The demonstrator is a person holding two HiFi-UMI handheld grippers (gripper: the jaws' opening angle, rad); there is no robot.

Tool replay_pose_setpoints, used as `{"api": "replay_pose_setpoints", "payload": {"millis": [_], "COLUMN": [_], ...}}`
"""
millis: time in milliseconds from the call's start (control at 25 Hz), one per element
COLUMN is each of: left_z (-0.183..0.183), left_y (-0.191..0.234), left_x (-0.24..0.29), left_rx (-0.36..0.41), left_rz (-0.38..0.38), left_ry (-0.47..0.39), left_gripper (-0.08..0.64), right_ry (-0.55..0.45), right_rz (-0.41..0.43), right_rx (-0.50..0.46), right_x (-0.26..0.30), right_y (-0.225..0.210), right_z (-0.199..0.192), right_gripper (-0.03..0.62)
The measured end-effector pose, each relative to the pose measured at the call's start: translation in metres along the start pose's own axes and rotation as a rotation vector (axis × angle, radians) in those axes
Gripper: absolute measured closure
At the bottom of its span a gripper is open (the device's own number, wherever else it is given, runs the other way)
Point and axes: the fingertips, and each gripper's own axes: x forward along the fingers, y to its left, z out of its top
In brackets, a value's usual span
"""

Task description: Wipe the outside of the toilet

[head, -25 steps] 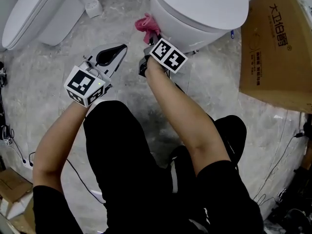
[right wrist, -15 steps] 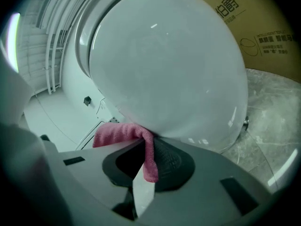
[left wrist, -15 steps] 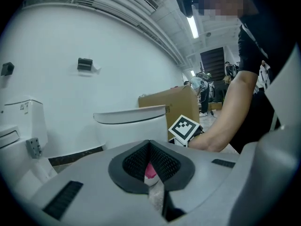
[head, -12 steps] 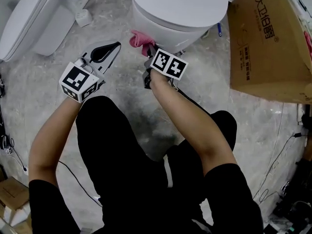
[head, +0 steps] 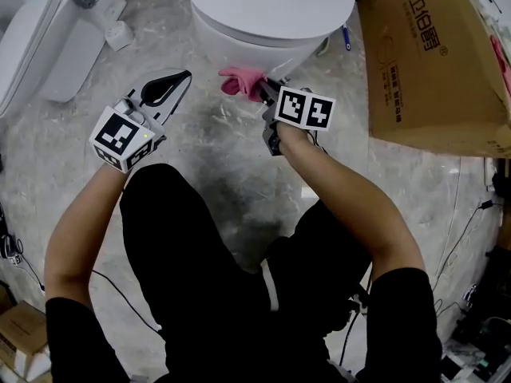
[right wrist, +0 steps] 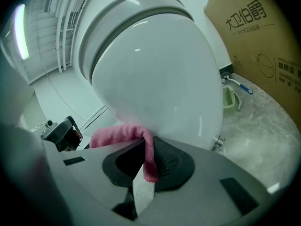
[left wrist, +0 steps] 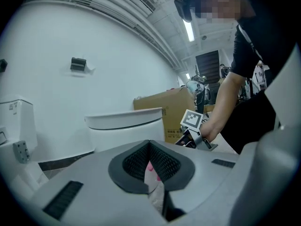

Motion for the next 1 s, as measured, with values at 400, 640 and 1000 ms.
{"api": "replay_pose_setpoints", "payload": {"millis": [400, 640, 1000], "left_z": [-0.033, -0.044, -0.058], "left_y": [0.008, 0.000, 0.007], "left_x": [0.018, 0.023, 0.028], "left_rx": [-0.154, -0.160, -0.160], "left_rz": [0.021, -0.007, 0.013], "left_ry": [0.017, 0.031, 0.018], "left_gripper": [0.546, 0.546, 0.546], "right_ry": [-0.029, -0.067, -0.112], "right_rz": [-0.055, -0.115, -0.201], "right_rx": [-0.016, -0.006, -0.049], "right_x": [-0.035, -0.041, -0.043], "right_y": [-0.058, -0.095, -0.135], "right_z": [0.029, 0.050, 0.090], "right_gripper": [0.529, 0.529, 0.529]}}
